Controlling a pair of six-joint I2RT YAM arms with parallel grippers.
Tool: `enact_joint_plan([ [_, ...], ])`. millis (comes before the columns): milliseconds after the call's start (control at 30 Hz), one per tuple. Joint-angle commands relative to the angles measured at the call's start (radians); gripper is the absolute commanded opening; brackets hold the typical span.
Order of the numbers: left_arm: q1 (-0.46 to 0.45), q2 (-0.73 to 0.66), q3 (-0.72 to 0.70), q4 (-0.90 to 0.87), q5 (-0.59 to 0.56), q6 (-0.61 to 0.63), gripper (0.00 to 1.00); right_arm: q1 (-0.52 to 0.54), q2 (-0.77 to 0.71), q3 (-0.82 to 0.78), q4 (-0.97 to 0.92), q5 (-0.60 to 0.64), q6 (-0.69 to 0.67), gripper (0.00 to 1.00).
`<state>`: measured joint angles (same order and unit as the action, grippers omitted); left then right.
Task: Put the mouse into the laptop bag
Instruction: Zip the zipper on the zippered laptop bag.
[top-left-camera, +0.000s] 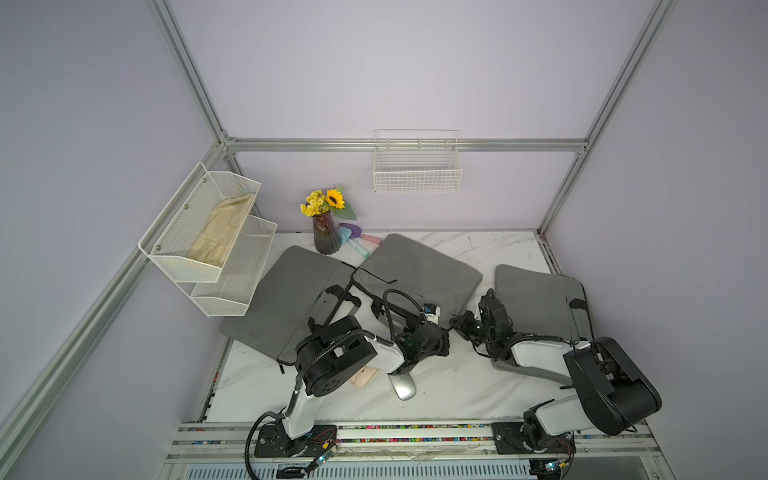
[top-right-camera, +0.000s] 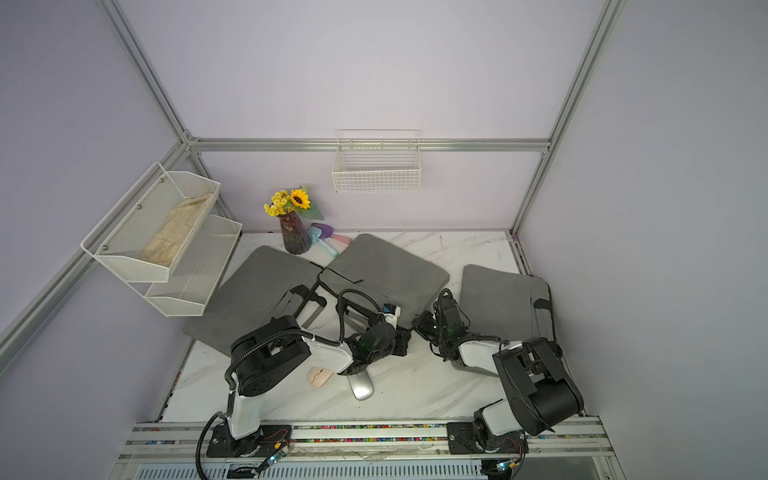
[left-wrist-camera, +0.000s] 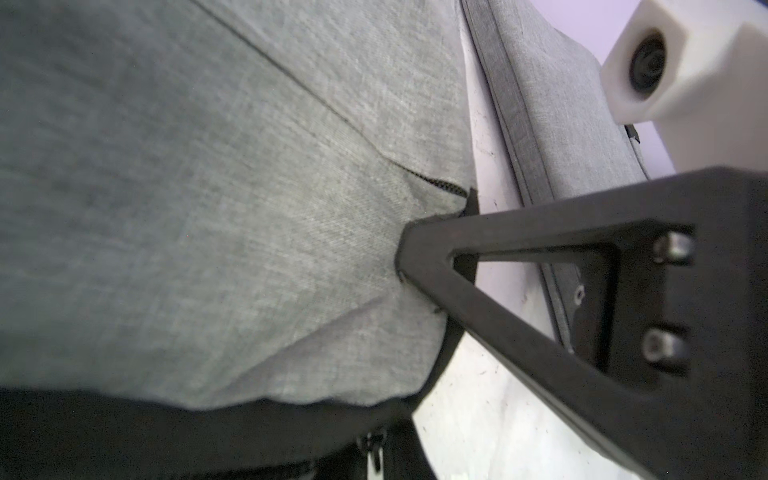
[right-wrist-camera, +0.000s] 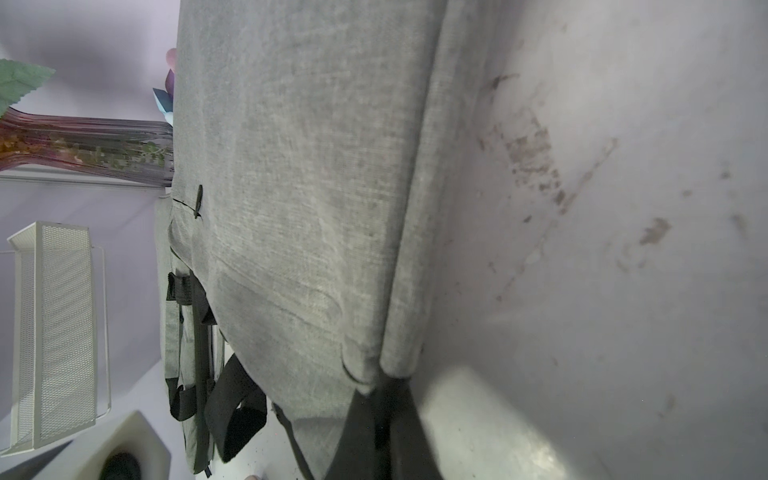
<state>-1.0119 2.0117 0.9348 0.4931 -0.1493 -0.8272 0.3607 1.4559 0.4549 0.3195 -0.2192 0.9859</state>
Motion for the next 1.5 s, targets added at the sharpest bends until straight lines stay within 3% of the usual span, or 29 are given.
enact_joint_plan([
  [0, -0.003, 0.014, 0.012, -0.106, -0.026, 0.005, 0.05, 0.004, -0.002, 0.042, 0.051, -0.001, -0.001, 0.0],
  [200, -0.004, -0.025, -0.008, -0.185, -0.049, 0.003, 0.0, 0.003, -0.021, 0.038, -0.012, 0.103, -0.02, 0.0],
  [533, -0.001, -0.094, 0.05, -0.534, -0.119, 0.014, 0.0, -0.011, -0.08, 0.004, -0.059, 0.194, -0.071, 0.0],
  [700, -0.004, -0.094, 0.021, -0.413, 0.004, 0.097, 0.08, -0.012, -0.11, -0.003, -0.032, 0.152, -0.082, 0.0],
  [900, -0.001, -0.043, -0.008, -0.244, 0.083, 0.123, 0.27, -0.01, -0.144, -0.036, 0.012, 0.086, -0.041, 0.0],
  [1067, 0.0, 0.01, 0.002, -0.19, 0.114, 0.113, 0.31, -0.01, -0.156, -0.048, 0.024, 0.074, -0.031, 0.0],
  [1200, 0.004, 0.026, -0.004, -0.156, 0.107, 0.095, 0.42, -0.01, -0.138, -0.052, 0.05, 0.059, -0.023, 0.0],
  [1267, 0.007, 0.028, -0.009, -0.143, 0.104, 0.09, 0.42, -0.01, -0.125, -0.049, 0.064, 0.051, -0.02, 0.0],
  [1467, 0.009, 0.023, -0.02, -0.129, 0.111, 0.085, 0.29, -0.01, -0.1, -0.033, 0.064, 0.052, -0.019, 0.0],
])
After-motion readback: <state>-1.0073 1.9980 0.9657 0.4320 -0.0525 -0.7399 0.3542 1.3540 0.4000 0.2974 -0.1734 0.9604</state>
